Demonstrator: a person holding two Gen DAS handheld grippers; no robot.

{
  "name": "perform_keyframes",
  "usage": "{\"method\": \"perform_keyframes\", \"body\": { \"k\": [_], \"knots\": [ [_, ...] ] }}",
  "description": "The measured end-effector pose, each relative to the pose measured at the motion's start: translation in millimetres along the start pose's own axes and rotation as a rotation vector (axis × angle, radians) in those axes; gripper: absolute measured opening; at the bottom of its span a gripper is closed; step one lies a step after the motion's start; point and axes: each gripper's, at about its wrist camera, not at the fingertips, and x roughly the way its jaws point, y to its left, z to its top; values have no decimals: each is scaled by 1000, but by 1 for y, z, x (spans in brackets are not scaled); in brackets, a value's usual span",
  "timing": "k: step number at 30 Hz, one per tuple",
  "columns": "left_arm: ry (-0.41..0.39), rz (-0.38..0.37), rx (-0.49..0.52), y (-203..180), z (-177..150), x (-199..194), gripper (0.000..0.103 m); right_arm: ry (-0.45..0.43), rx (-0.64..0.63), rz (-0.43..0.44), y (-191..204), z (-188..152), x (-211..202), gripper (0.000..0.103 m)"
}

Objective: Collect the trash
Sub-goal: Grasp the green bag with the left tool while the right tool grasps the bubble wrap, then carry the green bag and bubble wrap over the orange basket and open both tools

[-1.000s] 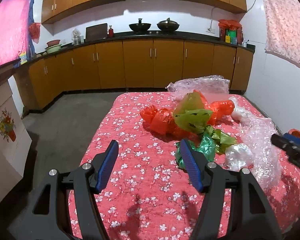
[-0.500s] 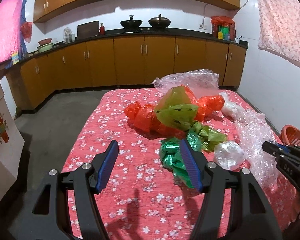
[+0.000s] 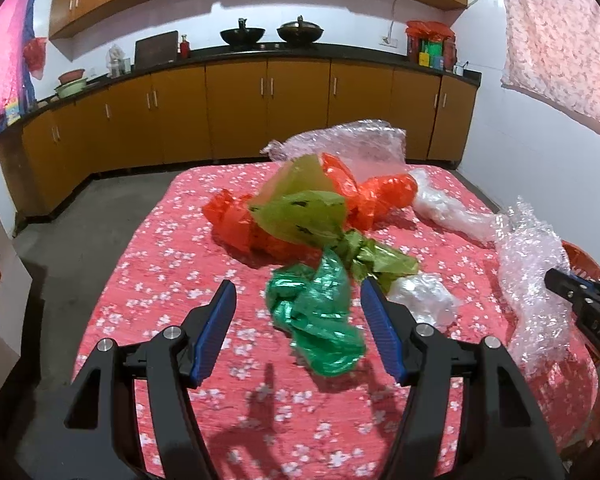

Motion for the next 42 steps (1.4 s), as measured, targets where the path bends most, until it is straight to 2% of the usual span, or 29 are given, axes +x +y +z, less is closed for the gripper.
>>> {"method": "perform_keyframes", "body": {
  "k": [5, 14, 18, 20, 22, 28, 31, 42],
  "knots": [
    [23, -11, 7, -11, -2, 10, 69, -3, 27, -18, -18, -4, -5, 7],
    [114, 44, 15, -19, -8, 44, 68, -4, 45, -16, -28, -7, -8, 7],
    [146, 51, -6, -14, -7, 54, 59, -1, 52, -15, -29, -8, -7, 7],
    [169, 47, -8, -13, -6, 59, 52, -2, 56, -12, -30, -8, -7, 7],
    [183, 44, -15, -11, -7, 62, 40, -3, 56, -10, -29, -8, -7, 7],
    [171, 14, -7, -8, -9, 56, 23, -7, 55, -1, -26, -8, -10, 7],
    [164, 0, -7, -7, -10, 49, 20, -9, 55, 6, -25, -7, -12, 7],
    [99, -54, -1, -11, -5, 10, 19, -32, 51, 25, -19, -5, -27, 7]
  ]
}}
